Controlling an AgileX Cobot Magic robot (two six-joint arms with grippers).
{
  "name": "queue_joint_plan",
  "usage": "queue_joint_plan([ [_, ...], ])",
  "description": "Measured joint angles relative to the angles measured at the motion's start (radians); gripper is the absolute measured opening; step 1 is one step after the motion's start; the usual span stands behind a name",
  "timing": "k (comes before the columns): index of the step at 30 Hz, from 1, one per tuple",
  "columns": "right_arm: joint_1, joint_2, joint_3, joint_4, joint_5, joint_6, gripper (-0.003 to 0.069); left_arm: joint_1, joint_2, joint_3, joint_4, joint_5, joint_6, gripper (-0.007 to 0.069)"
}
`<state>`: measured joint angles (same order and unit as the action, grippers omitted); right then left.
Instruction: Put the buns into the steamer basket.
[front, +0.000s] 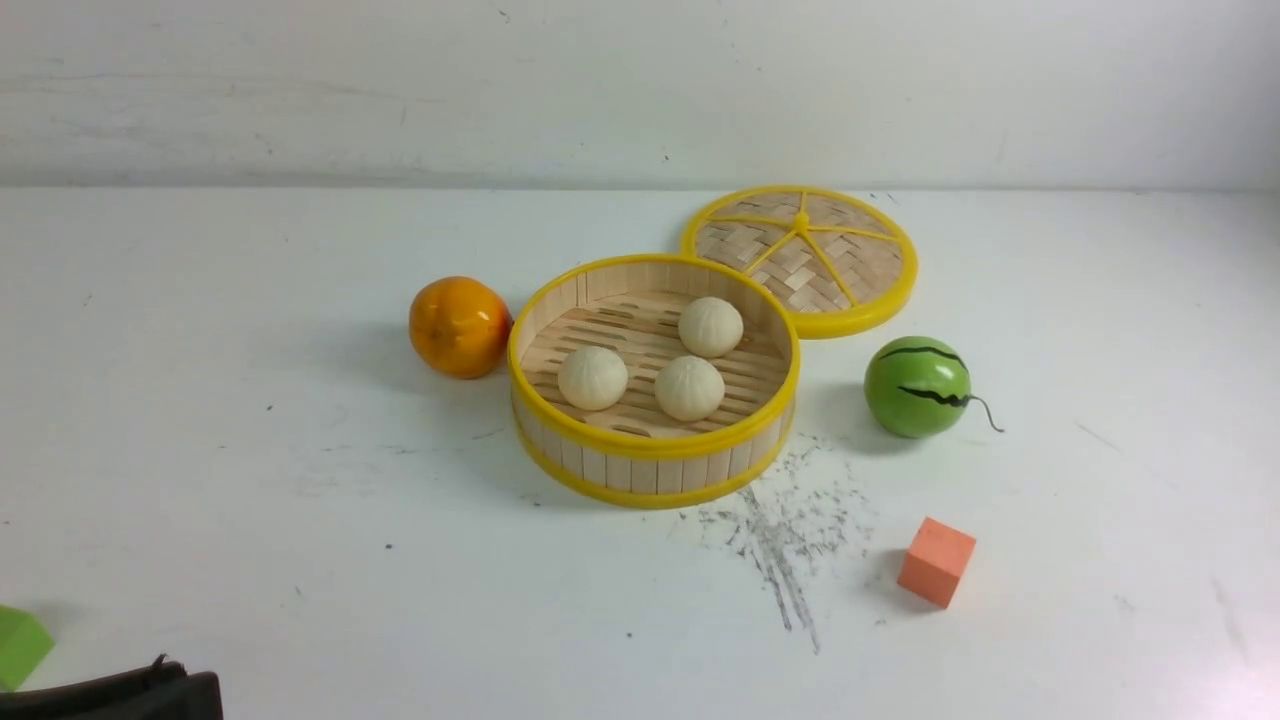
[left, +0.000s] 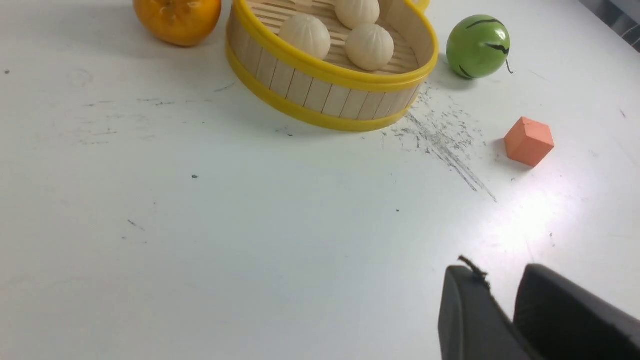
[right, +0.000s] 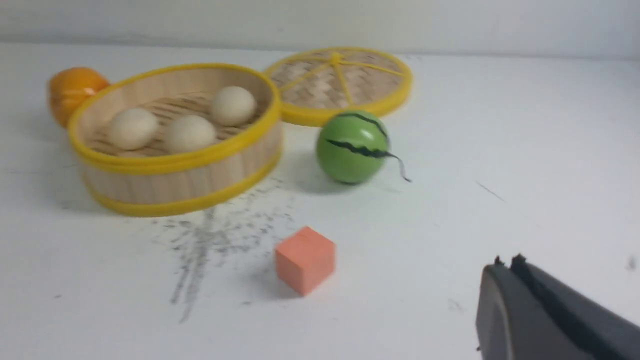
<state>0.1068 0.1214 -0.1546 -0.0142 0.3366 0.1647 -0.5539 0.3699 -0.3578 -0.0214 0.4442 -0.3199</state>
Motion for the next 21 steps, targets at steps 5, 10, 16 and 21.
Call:
queue_joint_plan([
  [5, -0.125, -0.127, 0.144, -0.051, 0.036, 0.106, -0.0020, 0.000, 0.000, 0.000, 0.000, 0.000, 0.000, 0.0148],
  [10, -0.155, -0.131, 0.172, -0.045, 0.030, 0.084, -0.0020, 0.000, 0.000, 0.000, 0.001, 0.006, 0.000, 0.0157],
  [16, -0.130, -0.131, 0.171, -0.025, 0.046, 0.003, -0.0021, 0.000, 0.000, 0.000, 0.001, 0.010, 0.000, 0.0163],
  [21, -0.121, -0.131, 0.170, -0.022, 0.049, -0.003, -0.0021, 0.000, 0.000, 0.000, 0.001, 0.010, 0.000, 0.0165],
])
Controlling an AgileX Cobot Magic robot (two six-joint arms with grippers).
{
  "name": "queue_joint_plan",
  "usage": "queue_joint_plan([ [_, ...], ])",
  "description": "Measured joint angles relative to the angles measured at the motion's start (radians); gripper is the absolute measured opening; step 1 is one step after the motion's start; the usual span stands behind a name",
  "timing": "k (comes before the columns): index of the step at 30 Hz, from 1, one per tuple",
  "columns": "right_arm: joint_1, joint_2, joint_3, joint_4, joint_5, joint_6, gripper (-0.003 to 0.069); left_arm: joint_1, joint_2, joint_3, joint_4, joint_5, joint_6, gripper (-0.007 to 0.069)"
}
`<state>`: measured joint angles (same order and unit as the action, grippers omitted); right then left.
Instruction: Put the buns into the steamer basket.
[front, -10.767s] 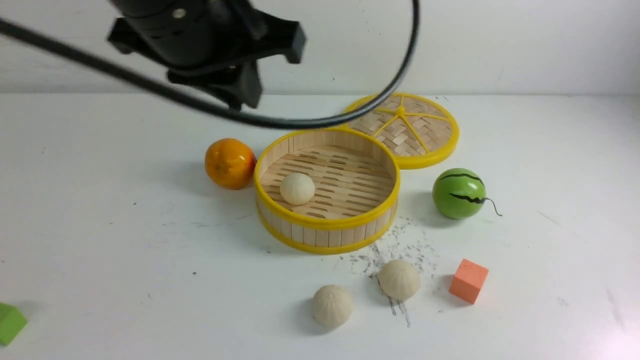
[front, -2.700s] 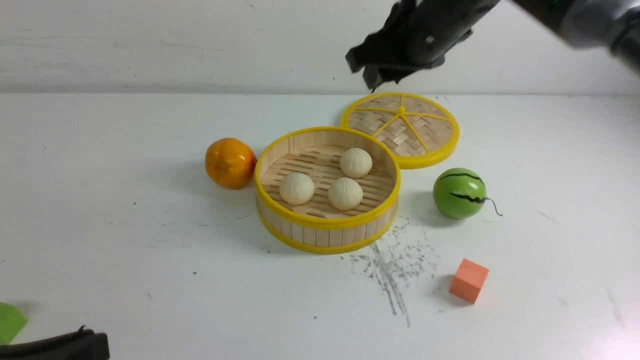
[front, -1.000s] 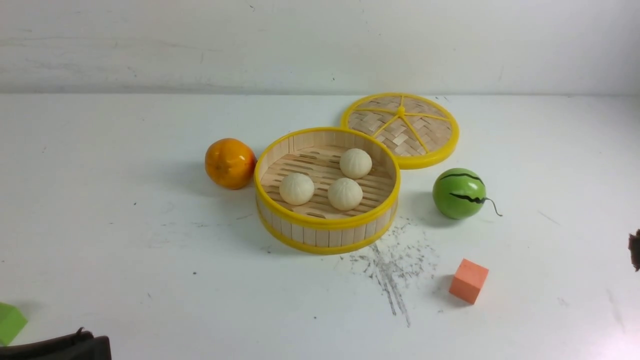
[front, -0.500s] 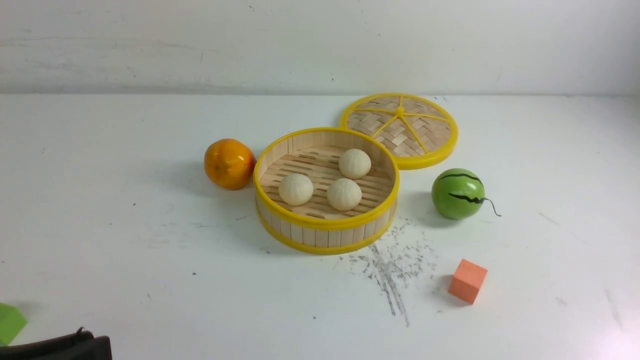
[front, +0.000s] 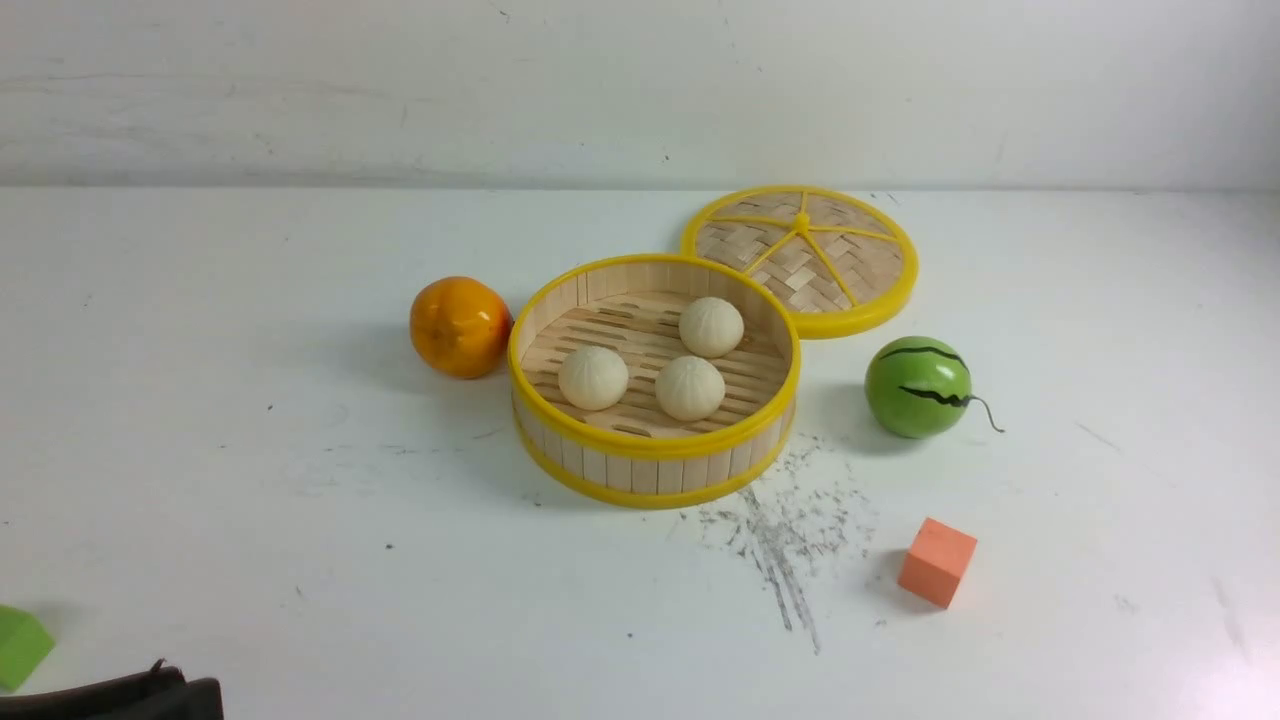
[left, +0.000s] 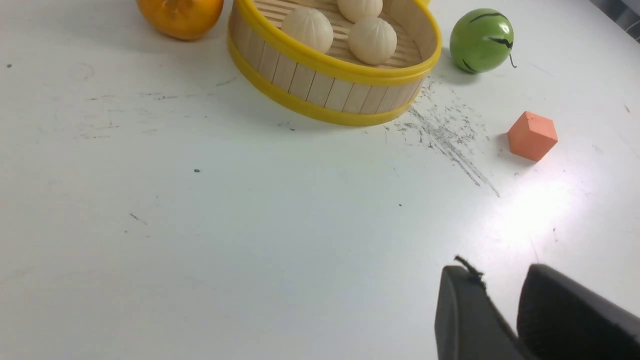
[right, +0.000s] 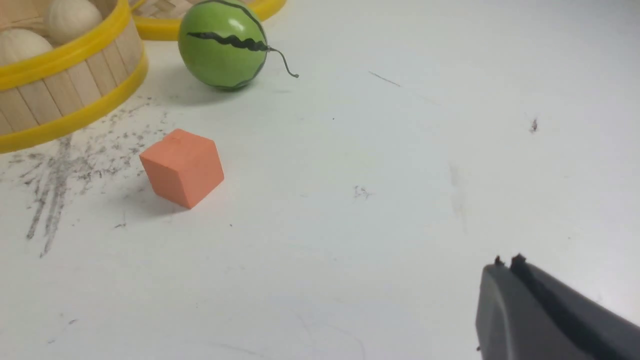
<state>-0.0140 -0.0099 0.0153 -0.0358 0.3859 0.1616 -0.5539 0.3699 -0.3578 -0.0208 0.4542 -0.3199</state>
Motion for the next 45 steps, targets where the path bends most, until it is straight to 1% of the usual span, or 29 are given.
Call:
queue_joint_plan([
  [19, 0.000, 0.000, 0.000, 0.001, 0.001, -0.005, -0.0017, 0.000, 0.000, 0.000, 0.000, 0.000, 0.000, 0.0165],
  [32, 0.000, 0.000, 0.000, 0.001, 0.001, -0.008, -0.0010, 0.000, 0.000, 0.000, 0.000, 0.000, 0.000, 0.0182],
  [36, 0.000, 0.000, 0.000, 0.001, 0.001, -0.008, -0.0006, 0.000, 0.000, 0.001, 0.004, -0.036, 0.000, 0.0179],
  [38, 0.000, 0.000, 0.000, 0.001, 0.001, -0.008, -0.0006, 0.004, 0.000, 0.002, 0.004, -0.063, 0.000, 0.0166],
  [39, 0.000, 0.000, 0.000, 0.001, 0.001, -0.008, -0.0004, 0.020, -0.006, 0.011, 0.006, -0.110, 0.000, 0.0136],
  [42, 0.000, 0.000, 0.000, 0.001, 0.001, -0.008, -0.0001, 0.106, -0.051, 0.064, 0.008, -0.230, 0.000, 0.0023],
  [43, 0.000, 0.000, 0.000, 0.001, 0.001, -0.008, -0.0001, 0.113, -0.056, 0.069, 0.008, -0.246, 0.000, 0.0015],
  [44, 0.000, 0.000, 0.000, 0.001, 0.001, -0.008, 0.0000, 0.172, -0.096, 0.108, 0.005, -0.295, 0.000, -0.0013],
  [45, 0.000, 0.000, 0.000, 0.001, 0.001, -0.008, 0.0001, 0.203, -0.121, 0.128, 0.004, -0.312, 0.000, -0.0013],
])
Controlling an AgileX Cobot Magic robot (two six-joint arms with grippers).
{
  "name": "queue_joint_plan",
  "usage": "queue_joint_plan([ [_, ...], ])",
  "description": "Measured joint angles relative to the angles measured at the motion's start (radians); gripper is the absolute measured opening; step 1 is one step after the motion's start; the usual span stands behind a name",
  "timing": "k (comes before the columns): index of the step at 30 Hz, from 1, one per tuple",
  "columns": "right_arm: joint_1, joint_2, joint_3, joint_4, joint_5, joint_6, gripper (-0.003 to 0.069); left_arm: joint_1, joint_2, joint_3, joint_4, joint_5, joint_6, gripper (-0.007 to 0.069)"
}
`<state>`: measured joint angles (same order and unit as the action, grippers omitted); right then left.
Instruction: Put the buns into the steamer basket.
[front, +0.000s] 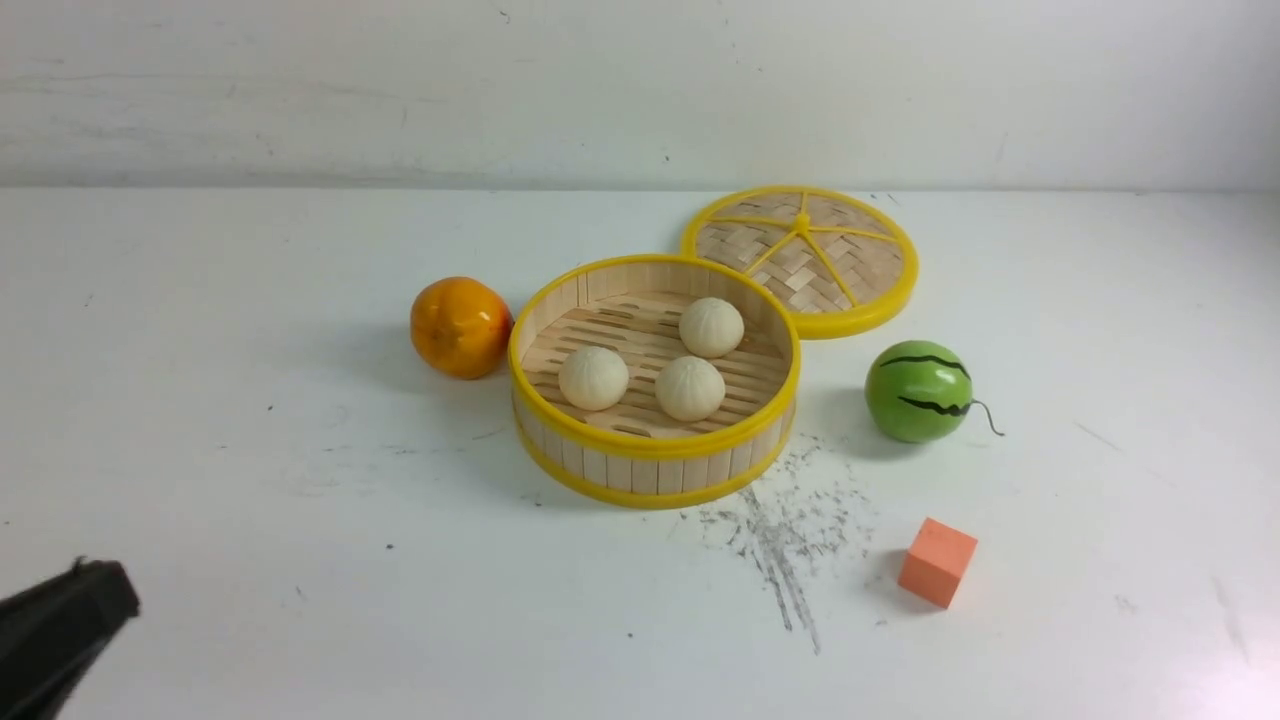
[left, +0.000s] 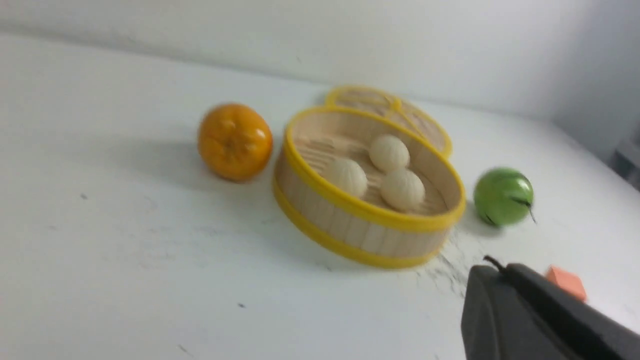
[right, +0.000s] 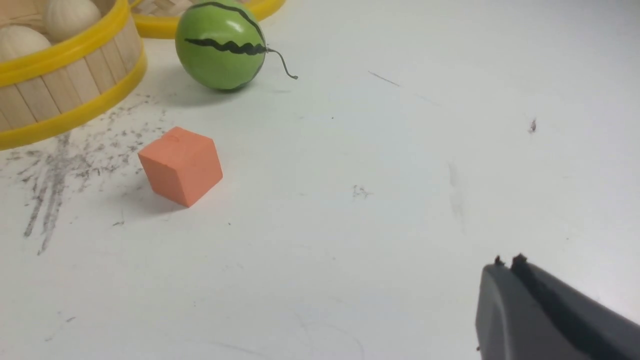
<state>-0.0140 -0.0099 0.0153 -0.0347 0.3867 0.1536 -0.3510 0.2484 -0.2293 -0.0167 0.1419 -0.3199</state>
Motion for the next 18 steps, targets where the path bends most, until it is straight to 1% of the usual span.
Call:
queue_joint_plan([
  [1, 0.000, 0.000, 0.000, 0.000, 0.000, 0.000, 0.0001, 0.016, -0.013, 0.011, 0.000, -0.007, 0.000, -0.0013],
  [4, 0.000, 0.000, 0.000, 0.001, 0.000, -0.002, 0.0004, 0.156, -0.137, 0.105, 0.000, -0.010, 0.010, -0.0013],
  [5, 0.000, 0.000, 0.000, 0.001, 0.000, -0.002, 0.0005, 0.163, -0.143, 0.110, 0.000, -0.008, 0.010, -0.0013],
  [7, 0.000, 0.000, 0.000, 0.001, 0.000, -0.003, 0.0009, 0.256, -0.220, 0.167, 0.000, 0.022, 0.022, -0.0013],
  [8, 0.000, 0.000, 0.000, 0.001, 0.000, -0.003, 0.0009, 0.263, -0.225, 0.171, 0.000, 0.024, 0.022, -0.0013],
  [9, 0.000, 0.000, 0.000, 0.001, 0.000, -0.003, 0.0011, 0.317, -0.252, 0.203, 0.000, 0.045, 0.026, -0.0013],
  [11, 0.000, 0.000, 0.000, 0.001, 0.000, -0.003, 0.0013, 0.342, -0.257, 0.223, 0.000, 0.059, 0.027, -0.0013],
  [13, 0.000, 0.000, 0.000, 0.001, 0.000, -0.003, 0.0018, 0.388, -0.258, 0.253, 0.004, 0.099, 0.027, -0.0013],
  [18, 0.000, 0.000, 0.000, 0.001, 0.000, -0.003, 0.0022, 0.398, -0.258, 0.258, 0.017, 0.188, 0.040, -0.0013],
])
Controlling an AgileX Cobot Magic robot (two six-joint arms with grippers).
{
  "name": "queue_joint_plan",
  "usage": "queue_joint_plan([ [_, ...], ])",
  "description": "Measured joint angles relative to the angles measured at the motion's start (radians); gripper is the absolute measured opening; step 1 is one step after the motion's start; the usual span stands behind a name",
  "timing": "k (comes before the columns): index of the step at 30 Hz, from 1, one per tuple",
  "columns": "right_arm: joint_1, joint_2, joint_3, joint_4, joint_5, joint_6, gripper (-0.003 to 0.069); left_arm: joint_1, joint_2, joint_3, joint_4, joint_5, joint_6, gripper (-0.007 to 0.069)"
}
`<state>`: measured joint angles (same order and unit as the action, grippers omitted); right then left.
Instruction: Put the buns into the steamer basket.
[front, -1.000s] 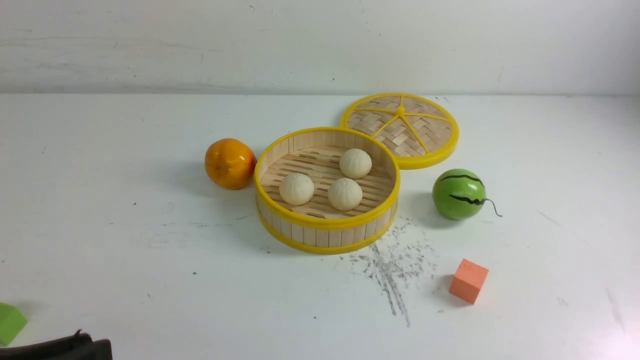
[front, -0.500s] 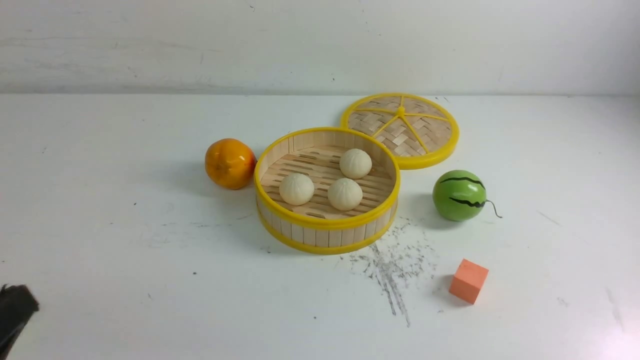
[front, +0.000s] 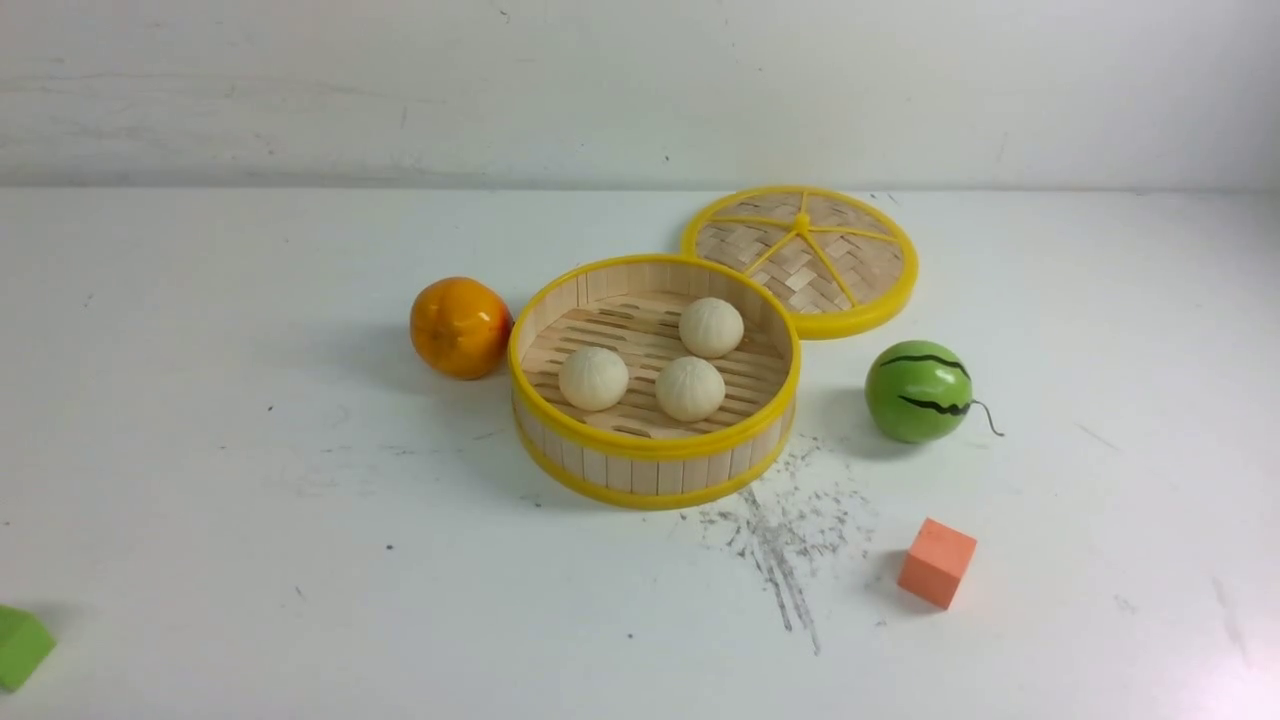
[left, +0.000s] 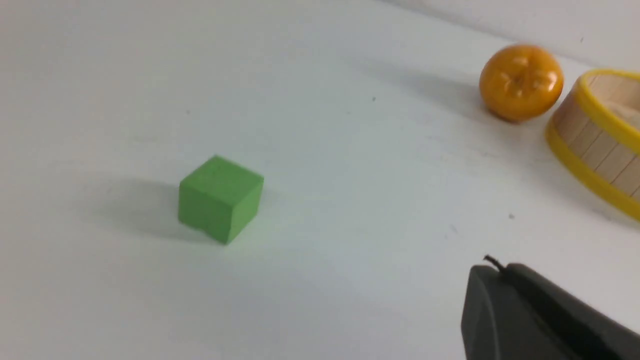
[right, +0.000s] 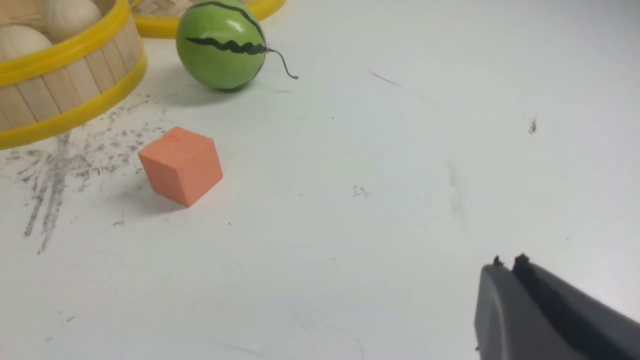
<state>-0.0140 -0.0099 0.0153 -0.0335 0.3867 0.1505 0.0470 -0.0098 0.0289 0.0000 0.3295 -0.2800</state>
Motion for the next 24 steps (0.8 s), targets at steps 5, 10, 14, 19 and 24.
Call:
queue_joint_plan([
  [5, 0.000, 0.000, 0.000, 0.000, 0.000, 0.000, 0.0031, 0.000, 0.000, 0.000, 0.000, 0.040, 0.103, -0.0013],
  [10, 0.000, 0.000, 0.000, 0.000, 0.000, -0.001, 0.0037, 0.001, 0.000, 0.000, 0.000, 0.039, 0.149, -0.0013],
  [14, 0.000, 0.000, 0.000, 0.000, 0.000, -0.001, 0.0043, 0.001, 0.000, 0.000, 0.000, 0.039, 0.151, -0.0013],
  [19, 0.000, 0.000, 0.000, 0.000, 0.000, -0.001, 0.0050, 0.001, 0.000, 0.000, 0.000, 0.036, 0.152, -0.0013],
  [24, 0.000, 0.000, 0.000, 0.000, 0.000, -0.001, 0.0058, 0.001, 0.000, 0.000, 0.000, 0.036, 0.152, -0.0013],
])
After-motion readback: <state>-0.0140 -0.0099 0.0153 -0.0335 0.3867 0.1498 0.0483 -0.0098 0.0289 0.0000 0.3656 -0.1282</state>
